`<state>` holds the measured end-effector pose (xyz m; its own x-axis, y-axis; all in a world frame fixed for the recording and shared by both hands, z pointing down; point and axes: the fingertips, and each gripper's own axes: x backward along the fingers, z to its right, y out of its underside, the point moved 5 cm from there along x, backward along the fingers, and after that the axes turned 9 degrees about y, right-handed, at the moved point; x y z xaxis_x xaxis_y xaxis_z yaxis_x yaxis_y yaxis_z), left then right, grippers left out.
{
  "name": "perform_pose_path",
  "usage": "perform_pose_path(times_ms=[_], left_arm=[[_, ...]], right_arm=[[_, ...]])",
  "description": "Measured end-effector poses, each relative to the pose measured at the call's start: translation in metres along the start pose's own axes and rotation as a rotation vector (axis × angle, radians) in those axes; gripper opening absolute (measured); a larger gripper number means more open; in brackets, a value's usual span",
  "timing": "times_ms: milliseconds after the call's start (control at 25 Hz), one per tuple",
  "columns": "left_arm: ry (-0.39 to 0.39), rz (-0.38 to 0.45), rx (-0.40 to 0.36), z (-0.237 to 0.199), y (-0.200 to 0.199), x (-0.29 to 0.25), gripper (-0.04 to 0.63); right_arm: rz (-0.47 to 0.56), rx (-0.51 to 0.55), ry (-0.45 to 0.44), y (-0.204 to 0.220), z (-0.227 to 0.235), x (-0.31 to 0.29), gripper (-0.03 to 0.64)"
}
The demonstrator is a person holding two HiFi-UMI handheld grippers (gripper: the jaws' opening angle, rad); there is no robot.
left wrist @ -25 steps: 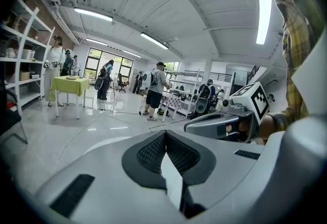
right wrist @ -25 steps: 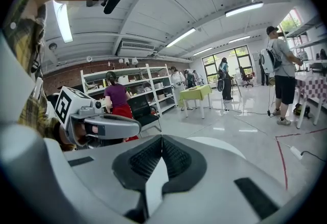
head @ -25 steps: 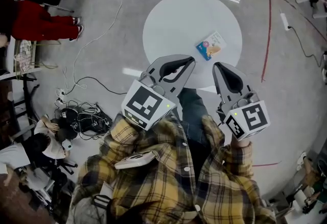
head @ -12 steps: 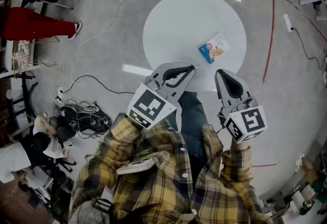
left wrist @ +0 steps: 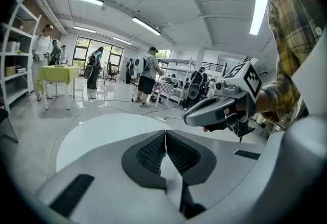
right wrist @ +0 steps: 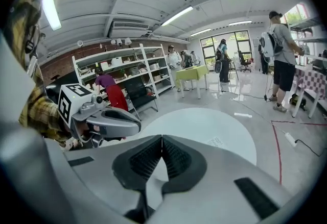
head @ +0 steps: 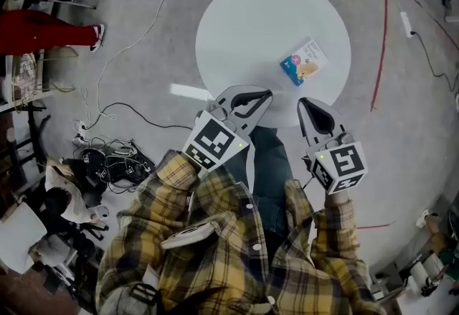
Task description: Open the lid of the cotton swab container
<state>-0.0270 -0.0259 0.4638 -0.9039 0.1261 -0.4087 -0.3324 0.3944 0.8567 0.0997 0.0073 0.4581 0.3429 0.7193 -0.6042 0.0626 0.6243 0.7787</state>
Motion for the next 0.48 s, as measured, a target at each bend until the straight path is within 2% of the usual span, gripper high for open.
perform_pose_path(times_ms=[200,480], left_arm=[[0.02,-0.004,0.019,0.0,0.016,-0.007,0.021],[0.056,-0.044,0.018,-0.001,0.034,-0.02,0.021]], right_arm=[[-0.048,-0.025,-0.004,0.019,-0.001,-0.01,0.017],[-0.063,-0.048,0.008,0.03,0.007,-0.018,0.017]])
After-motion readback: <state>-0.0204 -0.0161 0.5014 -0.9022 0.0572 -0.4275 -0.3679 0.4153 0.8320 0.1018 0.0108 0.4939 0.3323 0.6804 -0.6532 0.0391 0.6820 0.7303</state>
